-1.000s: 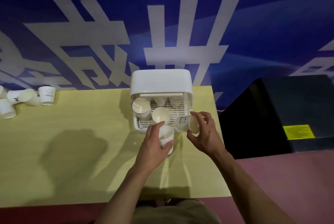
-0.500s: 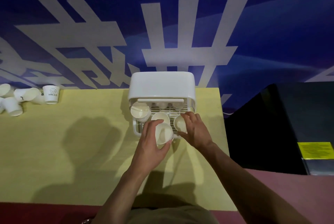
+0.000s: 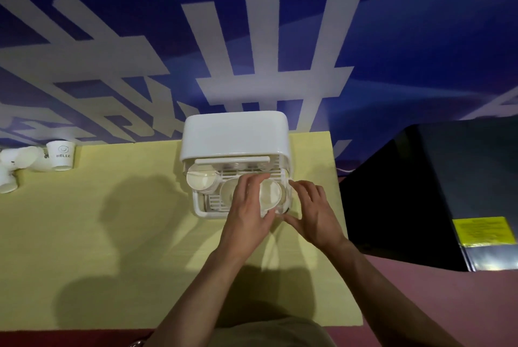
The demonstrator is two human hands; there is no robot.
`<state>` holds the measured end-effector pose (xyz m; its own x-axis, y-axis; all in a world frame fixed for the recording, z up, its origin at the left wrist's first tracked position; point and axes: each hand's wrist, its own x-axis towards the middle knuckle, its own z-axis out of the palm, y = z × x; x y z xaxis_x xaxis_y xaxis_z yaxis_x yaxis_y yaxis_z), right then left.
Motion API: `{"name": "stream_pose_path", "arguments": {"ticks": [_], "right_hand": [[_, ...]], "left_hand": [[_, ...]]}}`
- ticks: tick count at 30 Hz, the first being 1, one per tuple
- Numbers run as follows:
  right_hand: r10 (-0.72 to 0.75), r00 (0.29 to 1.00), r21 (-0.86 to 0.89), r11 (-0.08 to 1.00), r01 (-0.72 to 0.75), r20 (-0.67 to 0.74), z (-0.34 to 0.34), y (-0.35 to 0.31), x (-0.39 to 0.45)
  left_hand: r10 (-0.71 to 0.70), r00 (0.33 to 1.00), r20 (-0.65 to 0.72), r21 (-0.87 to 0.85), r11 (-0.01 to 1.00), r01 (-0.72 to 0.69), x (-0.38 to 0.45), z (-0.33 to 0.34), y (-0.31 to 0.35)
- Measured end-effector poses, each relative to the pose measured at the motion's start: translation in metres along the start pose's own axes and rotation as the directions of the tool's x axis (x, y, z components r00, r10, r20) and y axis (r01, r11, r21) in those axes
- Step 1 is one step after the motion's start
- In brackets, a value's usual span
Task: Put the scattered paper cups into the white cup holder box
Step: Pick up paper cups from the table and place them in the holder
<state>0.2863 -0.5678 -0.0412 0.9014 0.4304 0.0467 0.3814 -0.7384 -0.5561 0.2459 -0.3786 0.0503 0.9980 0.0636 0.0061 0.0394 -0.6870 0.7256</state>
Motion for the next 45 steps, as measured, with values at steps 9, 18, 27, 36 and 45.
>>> {"name": "stream_pose_path", "arguments": {"ticks": [9, 18, 27, 36, 45], "right_hand": [[0.13, 0.991, 0.051, 0.991, -0.127, -0.042, -0.014, 0.02, -0.045], [0.188, 0.982, 0.096, 0.978, -0.186, -0.015, -0.017, 0.024, -0.055], [0.129, 0.991, 0.082, 0.989, -0.126, -0.03, -0.025, 0.013, -0.04], [-0.076, 0.996, 0.16, 0.985, 0.068, 0.044, -0.004, -0.046, 0.004], [-0.132, 0.971, -0.122, 0.98, 0.158, 0.201, 0.034, -0.069, 0.061]], "left_hand": [[-0.013, 0.994, 0.105, 0.228, 0.974, -0.012, 0.012, 0.038, -0.016], [-0.157, 0.973, 0.171, 0.379, 0.922, 0.082, 0.02, 0.054, -0.029], [-0.051, 0.988, 0.147, 0.291, 0.957, 0.006, 0.016, 0.04, -0.027], [-0.082, 0.992, -0.092, 0.105, 0.99, 0.091, -0.039, -0.012, -0.059], [-0.247, 0.966, 0.081, 0.108, 0.965, 0.238, -0.044, -0.015, -0.089]]}}
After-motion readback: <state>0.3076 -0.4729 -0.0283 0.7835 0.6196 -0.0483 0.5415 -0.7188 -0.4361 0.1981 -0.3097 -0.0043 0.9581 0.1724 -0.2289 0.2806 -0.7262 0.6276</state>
